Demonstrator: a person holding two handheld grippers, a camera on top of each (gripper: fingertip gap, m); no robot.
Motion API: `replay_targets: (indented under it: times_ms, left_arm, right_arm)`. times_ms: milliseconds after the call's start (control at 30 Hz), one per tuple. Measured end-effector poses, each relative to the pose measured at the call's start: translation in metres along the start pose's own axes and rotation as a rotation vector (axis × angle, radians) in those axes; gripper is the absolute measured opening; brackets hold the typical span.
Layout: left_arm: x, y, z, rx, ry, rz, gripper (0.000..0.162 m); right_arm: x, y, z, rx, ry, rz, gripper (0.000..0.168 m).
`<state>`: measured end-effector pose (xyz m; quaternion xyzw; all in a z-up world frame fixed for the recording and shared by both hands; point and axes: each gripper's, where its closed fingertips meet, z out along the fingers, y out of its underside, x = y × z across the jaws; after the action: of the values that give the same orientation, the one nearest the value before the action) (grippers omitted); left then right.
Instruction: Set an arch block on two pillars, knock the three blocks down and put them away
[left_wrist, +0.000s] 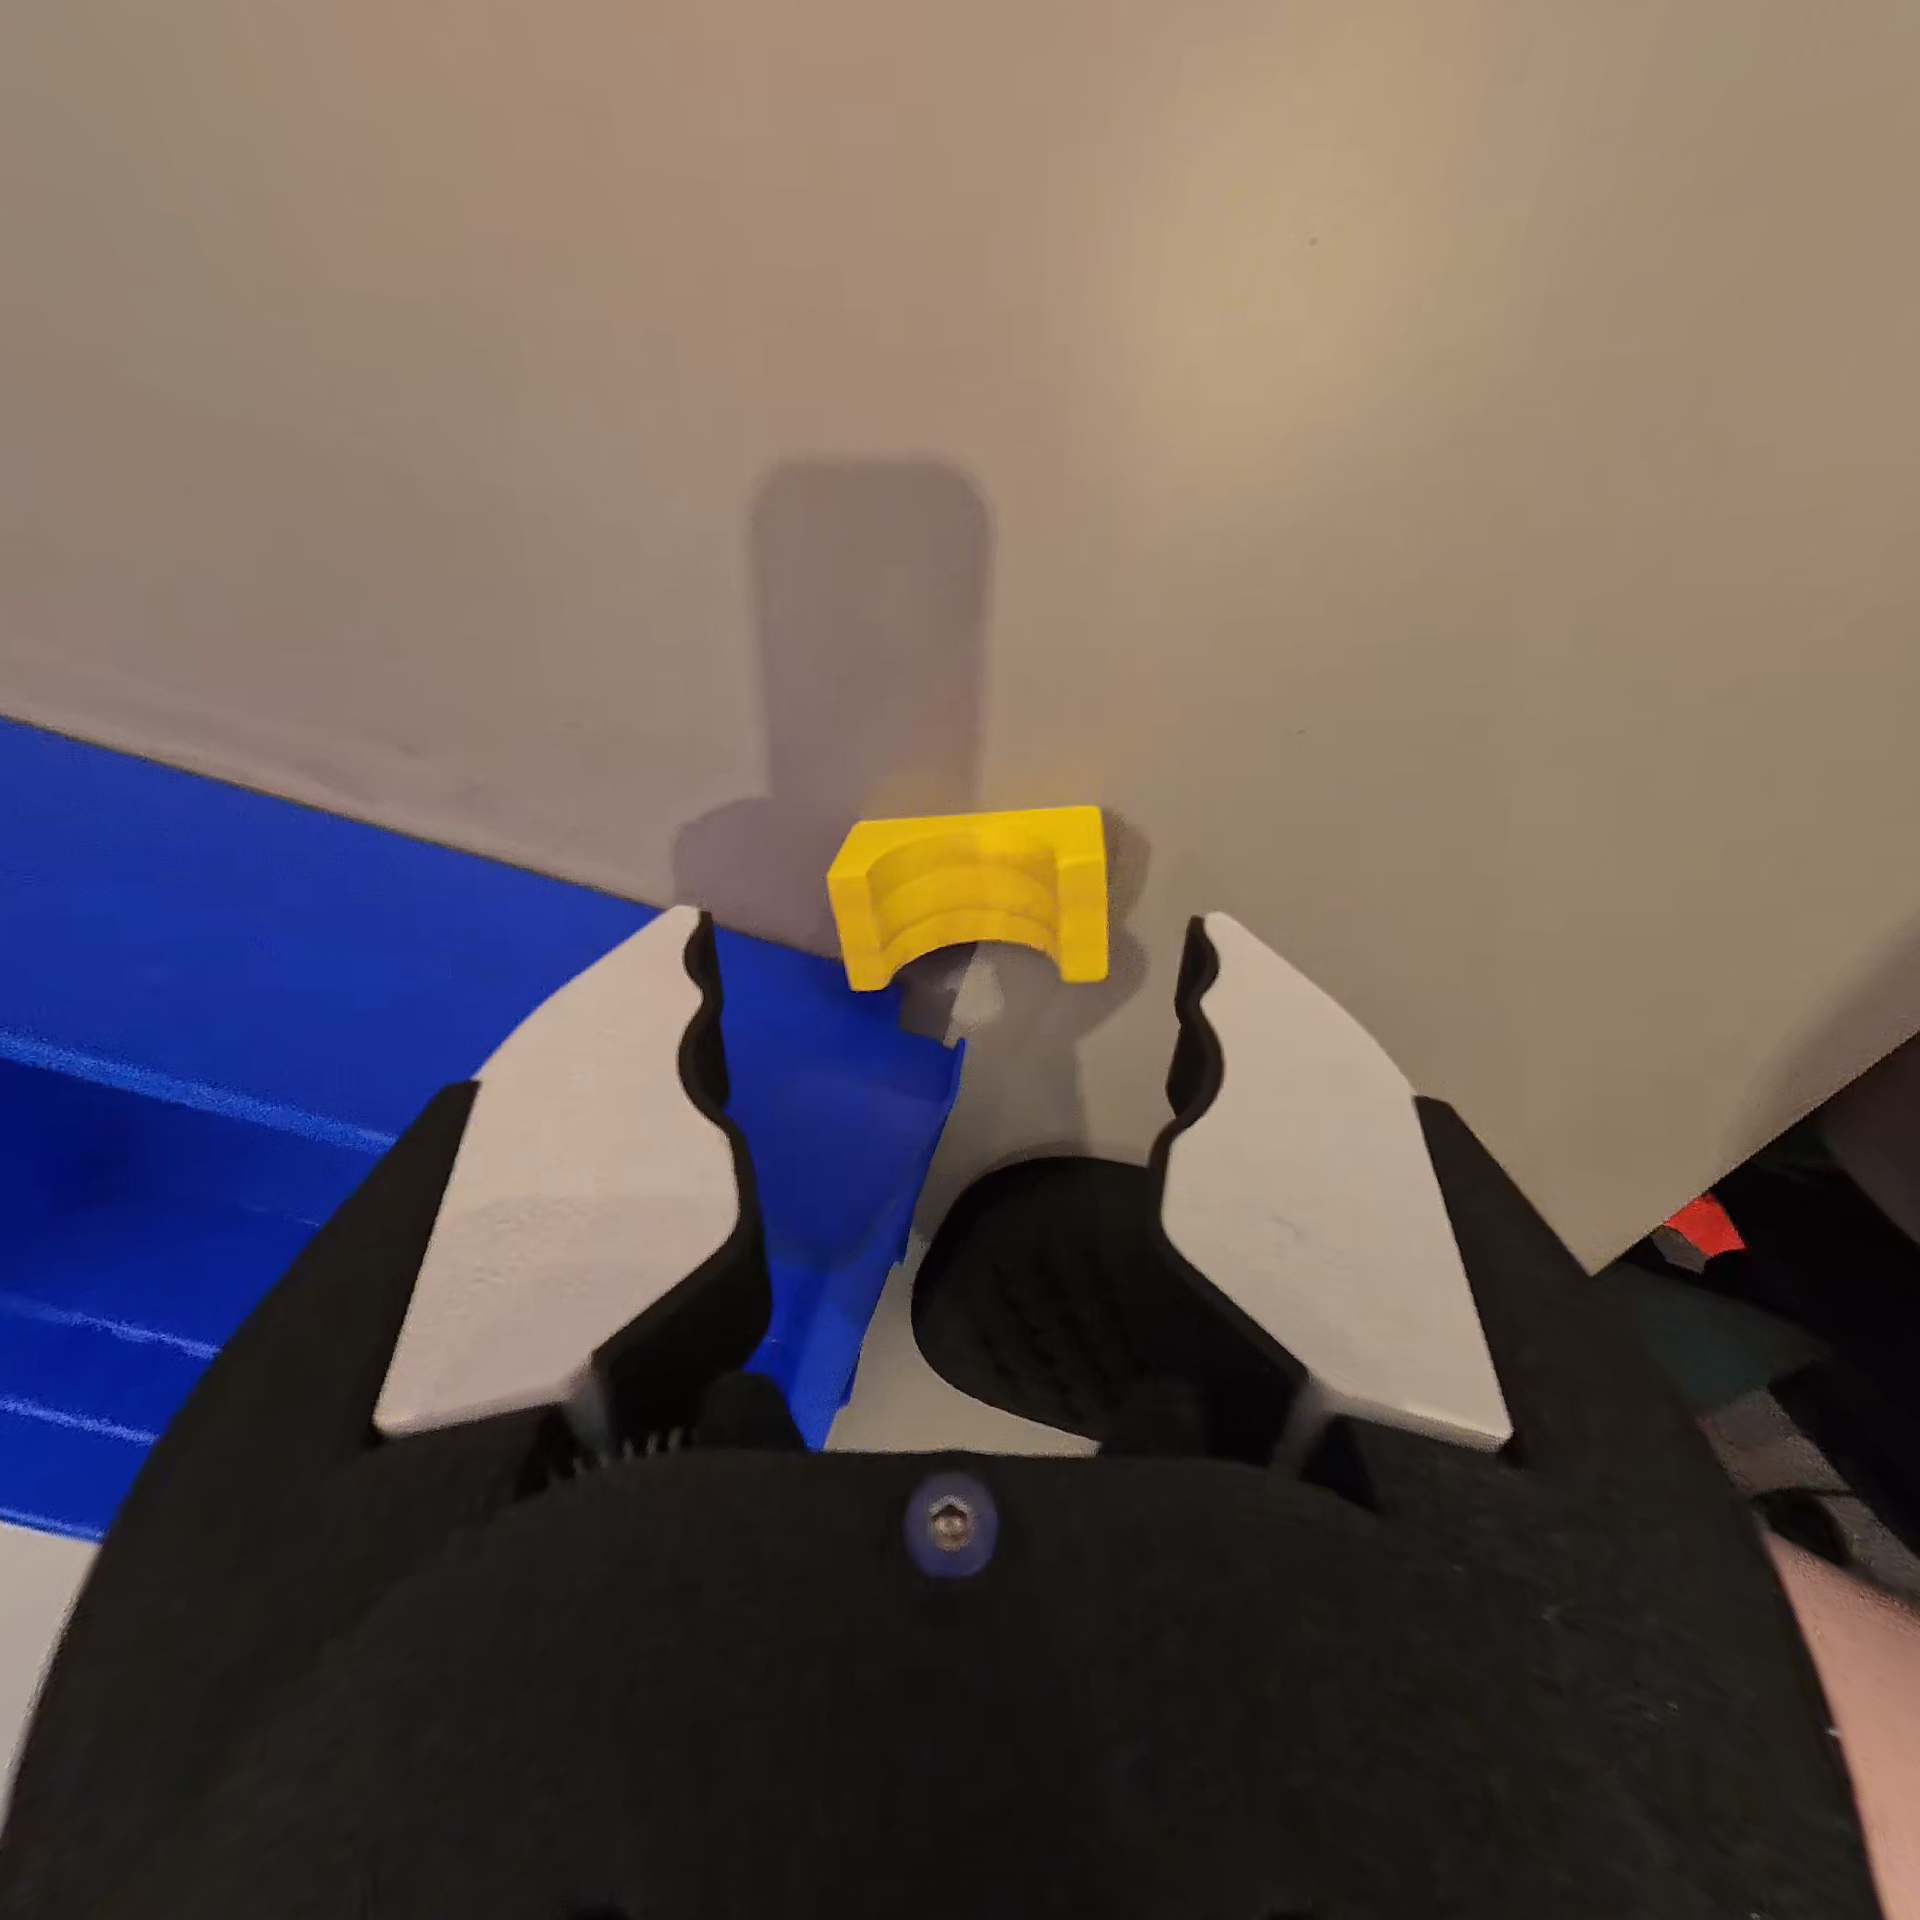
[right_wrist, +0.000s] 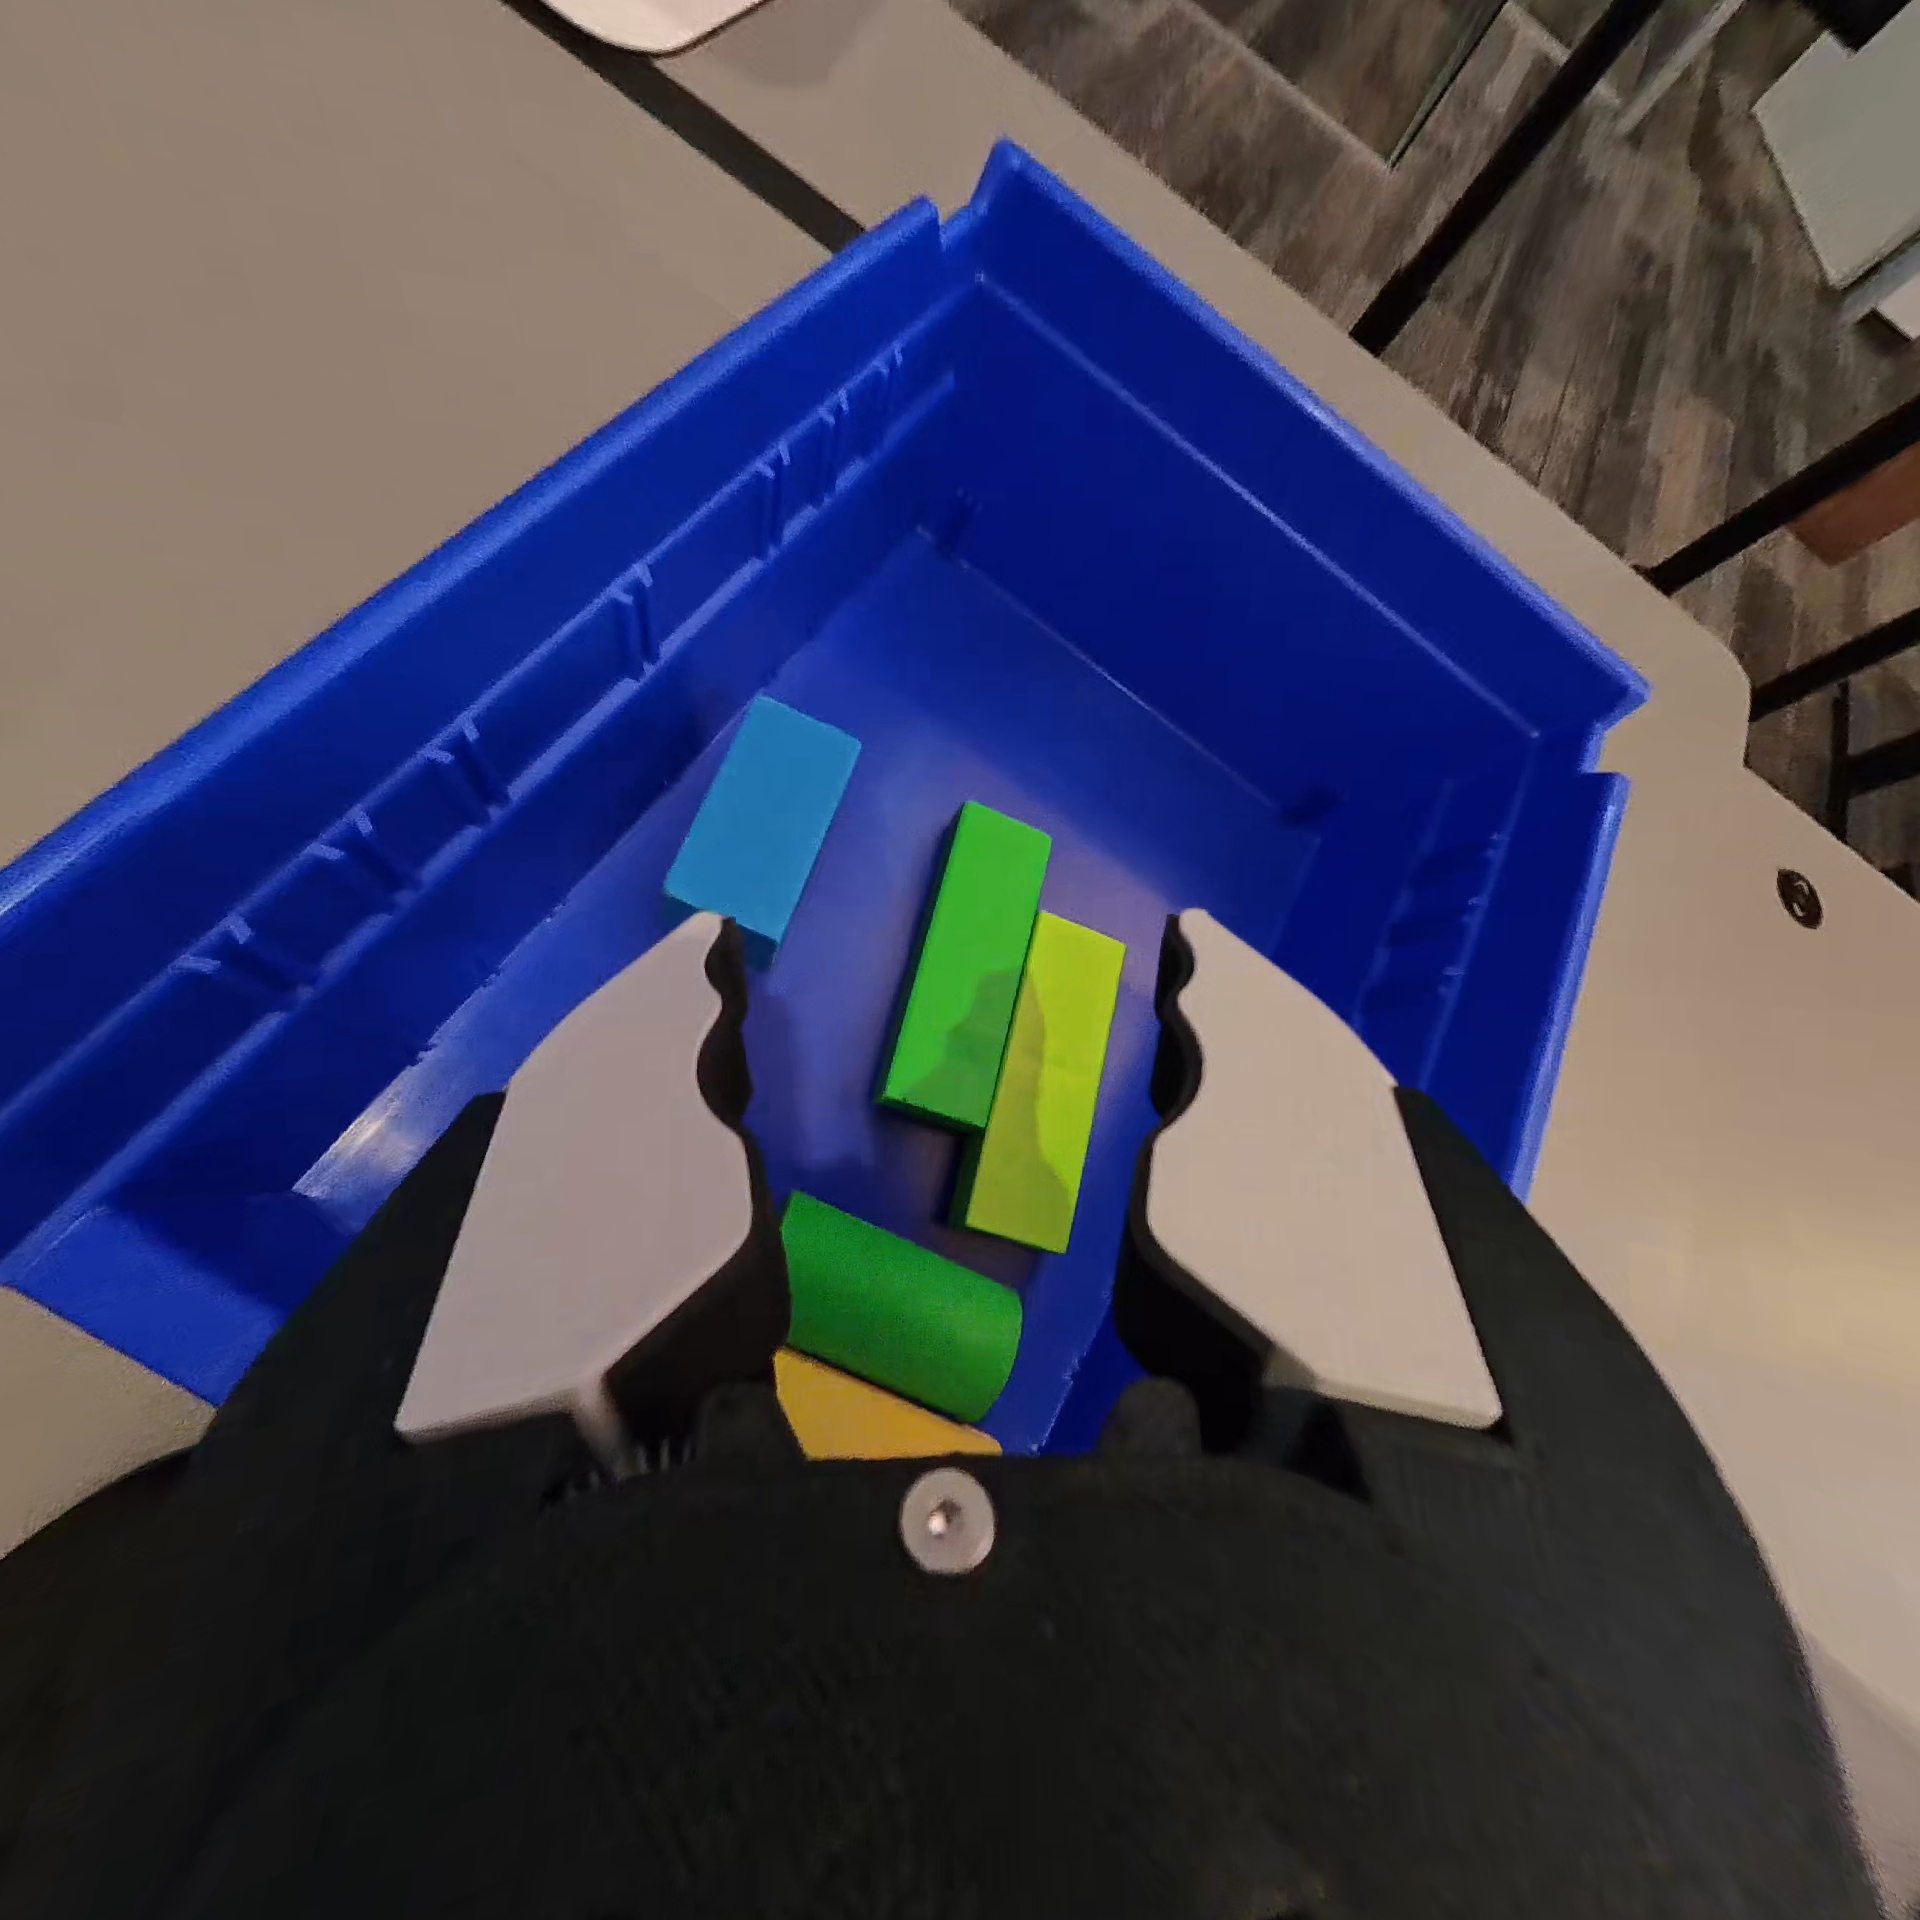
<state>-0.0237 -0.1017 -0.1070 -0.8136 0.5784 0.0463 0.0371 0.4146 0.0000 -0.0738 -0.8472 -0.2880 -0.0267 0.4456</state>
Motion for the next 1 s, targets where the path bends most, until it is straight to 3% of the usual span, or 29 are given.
replay_targets:
  times_ms: [133, 333, 467, 533, 667, 767, 867, 1000]
  left_arm:
    - [0.020, -0.015, 0.007, -0.005, 0.030, 0.062, 0.081]
    - [0.010, 0.008, 0.038, -0.213, 0.011, 0.016, 0.088]
    - [0.009, 0.018, 0.051, -0.304, 0.013, 0.007, 0.085]
    - [0.007, 0.023, 0.054, -0.343, 0.004, -0.002, 0.074]
    - [0.003, 0.021, 0.049, -0.329, -0.010, 0.025, 0.073]
    - [-0.003, 0.007, 0.030, -0.192, -0.011, 0.019, 0.073]
    - [-0.003, -0.023, -0.008, 0.120, 0.089, -0.021, 0.073]
    - [0.007, -0.072, -0.076, 0.631, 0.331, -0.033, 0.073]
  right_arm:
    - [-0.002, 0.001, 0.000, 0.015, -0.013, -0.001, 0.078]
    - [-0.009, 0.007, 0.005, -0.013, -0.043, -0.021, 0.078]
    - [-0.012, 0.004, 0.005, -0.004, -0.056, -0.032, 0.078]
    - [-0.013, 0.005, 0.005, -0.003, -0.064, -0.030, 0.078]
    - [-0.012, 0.002, 0.004, 0.018, -0.062, -0.022, 0.078]
    - [-0.005, -0.012, -0.005, 0.100, -0.017, -0.008, 0.077]
    - [-0.006, -0.054, -0.033, 0.305, 0.071, -0.044, 0.077]
    - [-0.093, -0.130, -0.080, 0.691, -0.073, -0.267, 0.076]
